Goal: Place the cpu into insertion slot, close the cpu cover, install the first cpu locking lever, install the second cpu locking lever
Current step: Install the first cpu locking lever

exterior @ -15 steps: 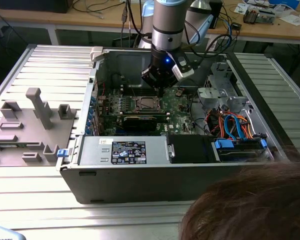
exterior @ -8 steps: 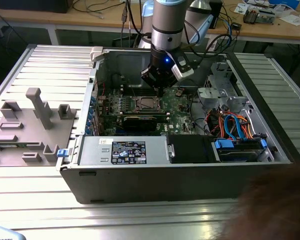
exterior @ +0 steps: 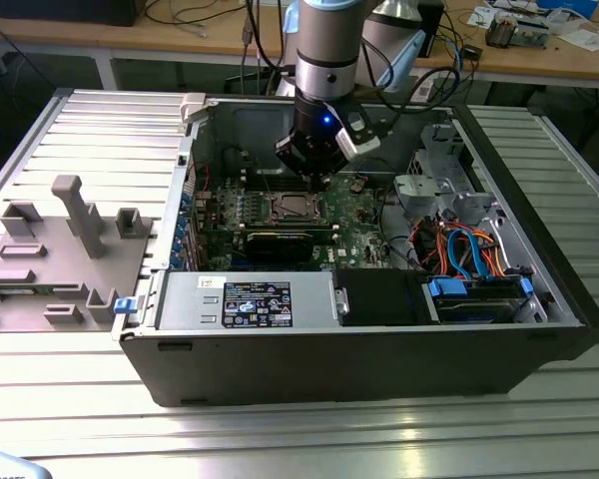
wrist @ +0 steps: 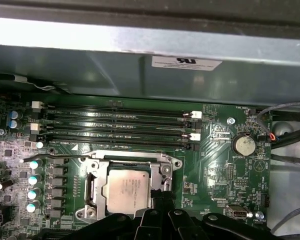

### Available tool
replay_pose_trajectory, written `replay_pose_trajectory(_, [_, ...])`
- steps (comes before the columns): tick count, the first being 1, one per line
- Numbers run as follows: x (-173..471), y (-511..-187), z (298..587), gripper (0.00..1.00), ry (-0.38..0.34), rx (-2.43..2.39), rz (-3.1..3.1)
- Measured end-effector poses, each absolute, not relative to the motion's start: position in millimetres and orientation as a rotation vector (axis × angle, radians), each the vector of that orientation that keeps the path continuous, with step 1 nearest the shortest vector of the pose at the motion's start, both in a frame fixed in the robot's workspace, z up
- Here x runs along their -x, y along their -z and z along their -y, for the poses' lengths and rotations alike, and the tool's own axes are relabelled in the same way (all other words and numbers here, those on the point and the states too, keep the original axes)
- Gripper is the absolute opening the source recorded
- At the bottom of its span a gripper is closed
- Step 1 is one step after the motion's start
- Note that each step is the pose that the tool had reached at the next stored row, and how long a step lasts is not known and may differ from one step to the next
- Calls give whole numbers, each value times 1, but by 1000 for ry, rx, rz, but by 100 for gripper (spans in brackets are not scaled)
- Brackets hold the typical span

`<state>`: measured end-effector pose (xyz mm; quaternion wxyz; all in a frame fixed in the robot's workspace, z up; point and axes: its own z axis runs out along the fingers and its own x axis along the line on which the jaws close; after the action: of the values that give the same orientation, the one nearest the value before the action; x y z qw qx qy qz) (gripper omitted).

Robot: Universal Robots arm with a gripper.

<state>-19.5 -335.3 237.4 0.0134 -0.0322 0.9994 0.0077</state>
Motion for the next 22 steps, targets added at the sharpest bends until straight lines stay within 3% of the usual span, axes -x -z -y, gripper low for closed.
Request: replay_pose_trajectory(22, [42,-240,335,11,-23,44,-3112])
